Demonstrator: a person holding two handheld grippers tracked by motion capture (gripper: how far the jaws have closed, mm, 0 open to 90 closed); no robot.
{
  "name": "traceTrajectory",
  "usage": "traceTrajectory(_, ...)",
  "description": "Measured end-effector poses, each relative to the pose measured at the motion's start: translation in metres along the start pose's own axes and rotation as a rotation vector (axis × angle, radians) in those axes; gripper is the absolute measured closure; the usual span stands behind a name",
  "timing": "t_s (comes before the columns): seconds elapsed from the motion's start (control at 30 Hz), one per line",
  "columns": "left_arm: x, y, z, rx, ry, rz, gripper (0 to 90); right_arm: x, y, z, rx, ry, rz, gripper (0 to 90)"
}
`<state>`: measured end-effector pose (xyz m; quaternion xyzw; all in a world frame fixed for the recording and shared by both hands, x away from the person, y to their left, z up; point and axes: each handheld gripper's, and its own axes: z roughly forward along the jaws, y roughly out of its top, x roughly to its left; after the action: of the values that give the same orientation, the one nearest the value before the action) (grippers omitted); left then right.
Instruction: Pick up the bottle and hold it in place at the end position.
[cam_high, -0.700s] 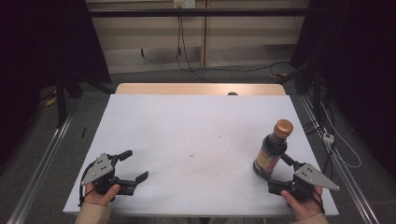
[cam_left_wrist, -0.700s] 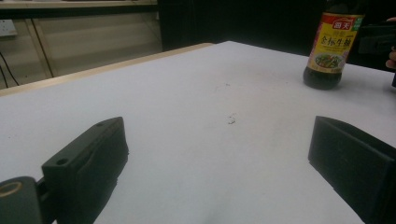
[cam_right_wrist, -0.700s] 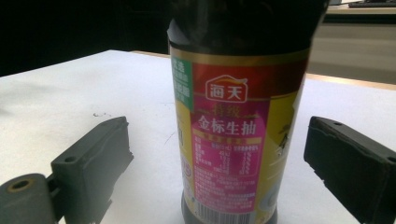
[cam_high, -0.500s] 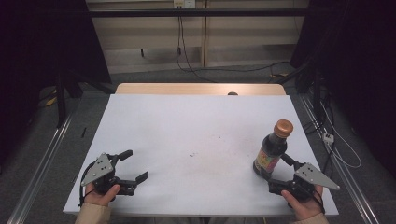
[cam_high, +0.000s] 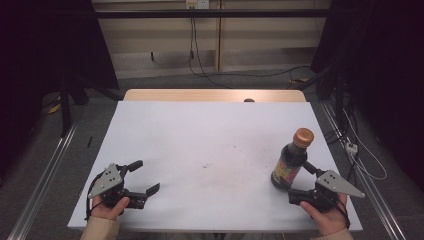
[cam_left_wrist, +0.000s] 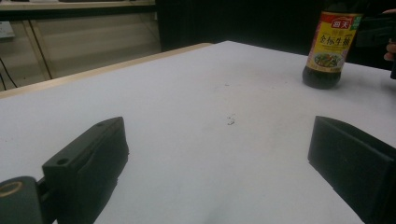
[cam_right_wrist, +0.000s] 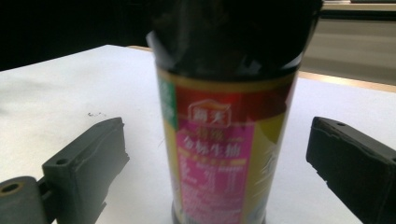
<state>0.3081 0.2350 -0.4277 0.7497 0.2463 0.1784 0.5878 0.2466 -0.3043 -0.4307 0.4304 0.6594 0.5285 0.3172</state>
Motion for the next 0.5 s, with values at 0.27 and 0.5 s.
traceTrajectory(0.27, 0.001, 0.0, 0.0, 0.005, -0.003, 0.0, 4.6, -0.006, 0.019, 0.004, 0.005, 0.014, 0.045, 7.4)
traceTrajectory(0.5, 0.0, -0.001, 0.0, 0.007, -0.004, -0.003, 4.7, -0.006, 0.029, 0.009, 0.012, 0.015, 0.063, 7.9)
